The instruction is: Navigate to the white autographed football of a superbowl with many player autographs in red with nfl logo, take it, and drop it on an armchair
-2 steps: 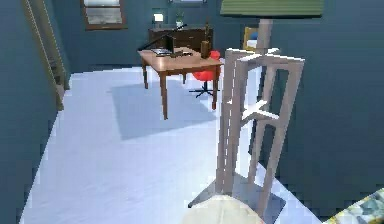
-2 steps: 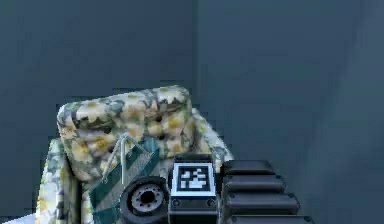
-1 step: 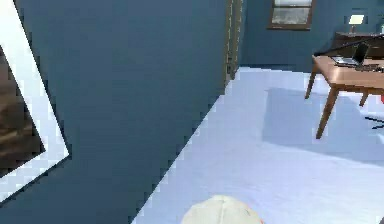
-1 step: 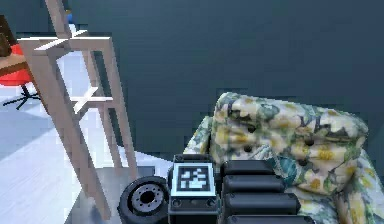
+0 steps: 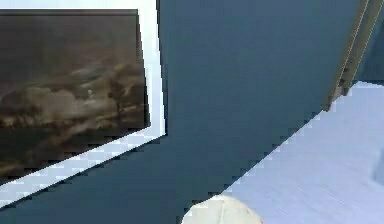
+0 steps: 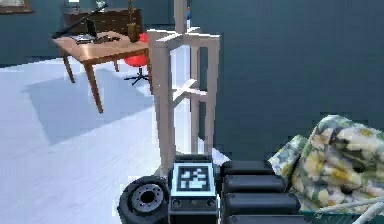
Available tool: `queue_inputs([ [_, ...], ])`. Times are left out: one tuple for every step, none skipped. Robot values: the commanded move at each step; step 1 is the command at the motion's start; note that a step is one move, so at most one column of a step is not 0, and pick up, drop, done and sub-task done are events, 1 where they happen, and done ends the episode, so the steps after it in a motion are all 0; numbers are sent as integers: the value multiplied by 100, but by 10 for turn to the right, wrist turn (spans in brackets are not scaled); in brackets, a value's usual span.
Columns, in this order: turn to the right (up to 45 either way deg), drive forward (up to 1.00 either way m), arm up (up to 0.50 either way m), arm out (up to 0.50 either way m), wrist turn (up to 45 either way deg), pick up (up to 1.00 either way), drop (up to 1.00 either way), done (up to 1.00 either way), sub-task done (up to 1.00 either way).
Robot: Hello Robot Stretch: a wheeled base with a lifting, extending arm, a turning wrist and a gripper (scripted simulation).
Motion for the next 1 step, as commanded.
queue_inputs([
  [450, 0, 0, 0, 0, 0, 0, 0, 0],
])
